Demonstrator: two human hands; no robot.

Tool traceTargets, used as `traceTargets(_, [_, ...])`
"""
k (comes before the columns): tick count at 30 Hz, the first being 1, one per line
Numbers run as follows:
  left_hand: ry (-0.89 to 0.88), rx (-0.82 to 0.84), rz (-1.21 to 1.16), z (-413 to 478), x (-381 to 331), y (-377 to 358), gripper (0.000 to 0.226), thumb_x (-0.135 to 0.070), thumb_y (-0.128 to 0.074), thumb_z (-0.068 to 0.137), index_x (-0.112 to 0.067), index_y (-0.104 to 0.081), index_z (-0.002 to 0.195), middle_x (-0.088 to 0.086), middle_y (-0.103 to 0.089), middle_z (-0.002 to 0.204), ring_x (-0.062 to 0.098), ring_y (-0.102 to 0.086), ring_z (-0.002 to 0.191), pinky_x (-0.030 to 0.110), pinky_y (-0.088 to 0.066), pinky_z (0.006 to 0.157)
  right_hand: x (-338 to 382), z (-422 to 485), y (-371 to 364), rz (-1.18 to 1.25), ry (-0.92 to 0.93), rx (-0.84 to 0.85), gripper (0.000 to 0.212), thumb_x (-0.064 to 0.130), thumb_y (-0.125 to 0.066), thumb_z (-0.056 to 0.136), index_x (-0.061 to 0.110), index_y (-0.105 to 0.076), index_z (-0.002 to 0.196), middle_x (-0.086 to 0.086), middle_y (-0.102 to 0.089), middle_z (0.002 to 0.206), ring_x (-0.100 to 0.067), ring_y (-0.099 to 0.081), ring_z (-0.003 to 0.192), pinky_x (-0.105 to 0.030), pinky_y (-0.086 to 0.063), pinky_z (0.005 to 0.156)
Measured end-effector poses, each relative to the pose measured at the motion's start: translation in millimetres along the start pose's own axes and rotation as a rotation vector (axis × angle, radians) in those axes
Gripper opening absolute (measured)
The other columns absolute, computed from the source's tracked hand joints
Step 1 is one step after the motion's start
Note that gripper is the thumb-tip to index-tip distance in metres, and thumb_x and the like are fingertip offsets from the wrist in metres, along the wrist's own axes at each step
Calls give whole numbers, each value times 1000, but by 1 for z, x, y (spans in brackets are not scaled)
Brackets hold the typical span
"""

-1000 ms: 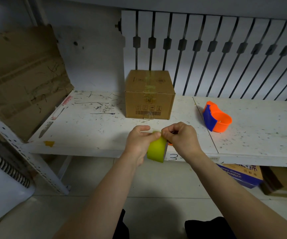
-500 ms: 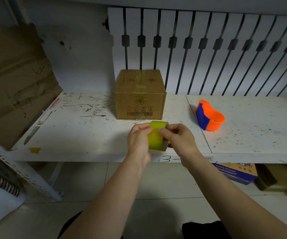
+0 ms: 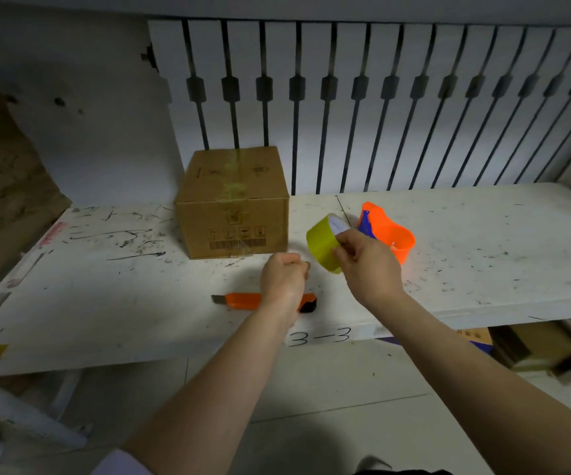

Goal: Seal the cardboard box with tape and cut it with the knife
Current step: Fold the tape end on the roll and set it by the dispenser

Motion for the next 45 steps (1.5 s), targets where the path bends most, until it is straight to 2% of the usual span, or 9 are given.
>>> traceTargets(4, [-89,13,189,11,-13,-21,29,-10,-50,86,-27,-47,63,7,-62,91,24,-57,83,24,-40,64,-23,31,25,-153,51,-92,22,16,-50,91,10,-66,104,-17,-67,102,-35,-58,94,-33,-40,65])
traceTargets(12, [-165,74,342,37,-19,-76,18,-21,-55,86,-17,-51,70,-4,-52,71,17,-49,71,24,-38,55,-94,73,64,-305,-48,-173,32,15,-45,94,12,-60,122,-23,-63,112,-41,-53,106,-41,-47,78])
traceTargets(17, [-188,61,355,47,-18,-102,16,-17,-52,89,-12,-65,98,-1,-62,95,15,-54,87,28,-44,75,-144,81,69,-396,-167,-204,32,9,-43,93,12,-58,121,-21,-62,110,-39,-56,99,-38,-46,72])
traceTargets(23, [-175,29,413,52,-5,-113,21,-16,-52,90,-10,-67,104,6,-68,111,19,-59,98,32,-50,86,-195,79,54,-443,-294,-73,26,6,-43,89,4,-65,102,-22,-62,98,-35,-51,88,-32,-35,63])
traceTargets(27, [-154,21,409,55,1,-112,20,-17,-53,90,-9,-66,103,5,-67,106,16,-57,90,28,-47,76,-209,77,39,-373,-331,-35,23,7,-46,86,-2,-67,91,-22,-63,90,-34,-51,74,-23,-27,53])
traceTargets(32, [-132,25,390,53,3,-105,17,-16,-53,89,-10,-67,99,0,-62,92,15,-55,84,26,-44,72,-213,74,27,-305,-432,118,29,11,-46,92,4,-66,111,-22,-66,112,-37,-61,103,-23,-34,65])
traceTargets(35, [-123,31,381,48,2,-100,16,-17,-54,89,-11,-67,97,-1,-61,91,15,-54,83,24,-44,67,-209,69,29,-258,-510,146,33,13,-41,95,8,-62,121,-19,-62,123,-34,-56,112,-29,-43,85])
traceTargets(38, [-121,48,377,41,1,-91,16,-18,-54,90,-11,-67,96,0,-61,91,16,-54,85,25,-43,71,-191,61,38,-287,-434,65,37,8,-43,94,13,-56,128,-15,-57,132,-35,-53,118,-34,-43,96])
traceTargets(45, [-108,33,324,23,-5,-54,7,-15,-56,87,-16,-63,89,-3,-61,92,15,-53,86,23,-40,66,-122,36,46,-339,-197,-182,27,12,-50,88,15,-66,109,-12,-59,118,-35,-60,96,-40,-50,73])
Point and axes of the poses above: each hand's wrist, its own z-axis towards the middle knuckle, its own y-axis out of the back of the hand, x = y × z, the point moved 8 cm from there along z, towards the middle knuckle
